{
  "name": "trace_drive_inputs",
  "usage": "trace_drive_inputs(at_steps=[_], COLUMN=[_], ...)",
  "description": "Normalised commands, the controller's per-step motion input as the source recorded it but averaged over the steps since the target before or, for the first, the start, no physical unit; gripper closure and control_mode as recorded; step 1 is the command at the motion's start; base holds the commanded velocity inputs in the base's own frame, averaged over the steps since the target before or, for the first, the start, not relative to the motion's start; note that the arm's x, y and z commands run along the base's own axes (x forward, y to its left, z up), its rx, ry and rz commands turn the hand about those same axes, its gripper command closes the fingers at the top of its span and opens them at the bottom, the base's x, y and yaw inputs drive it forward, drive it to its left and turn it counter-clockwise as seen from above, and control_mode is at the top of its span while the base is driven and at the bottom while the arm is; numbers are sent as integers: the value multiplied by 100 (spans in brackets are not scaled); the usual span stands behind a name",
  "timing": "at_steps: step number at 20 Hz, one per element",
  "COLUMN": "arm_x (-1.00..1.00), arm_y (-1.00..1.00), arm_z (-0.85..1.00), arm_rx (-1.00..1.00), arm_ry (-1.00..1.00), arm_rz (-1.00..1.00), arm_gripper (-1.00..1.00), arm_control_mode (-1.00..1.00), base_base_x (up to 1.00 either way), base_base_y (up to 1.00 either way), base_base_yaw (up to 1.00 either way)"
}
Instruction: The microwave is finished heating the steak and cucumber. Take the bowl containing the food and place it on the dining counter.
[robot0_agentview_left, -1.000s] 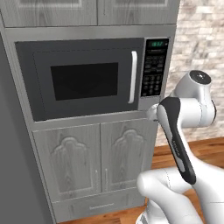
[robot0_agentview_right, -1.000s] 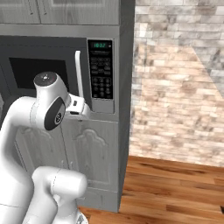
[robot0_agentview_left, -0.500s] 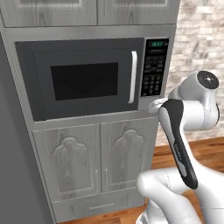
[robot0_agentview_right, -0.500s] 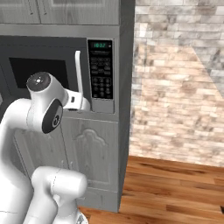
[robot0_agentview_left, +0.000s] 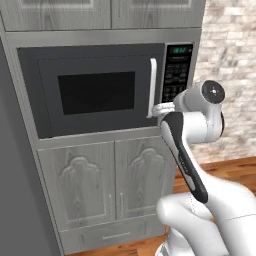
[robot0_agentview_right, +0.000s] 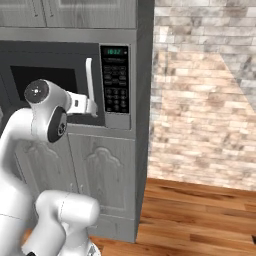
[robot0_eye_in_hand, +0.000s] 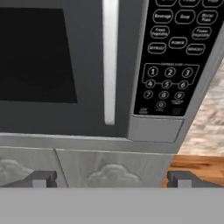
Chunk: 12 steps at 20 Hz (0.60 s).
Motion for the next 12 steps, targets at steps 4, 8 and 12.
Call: trace_drive_inputs(at_steps=[4,8,12], arm_x=[73,80,68], arm_y=[13,0,-11], arm_z=[1,0,0], arm_rx=[2,2,2], arm_ry=[-7,-3,-2], arm_rz=[0,0,1], arm_gripper=[-100,-100,-100], arm_control_mode=[-100,-100,-100], base_base_x=[0,0,0], base_base_y=[0,0,0], base_base_yaw=[0,0,0])
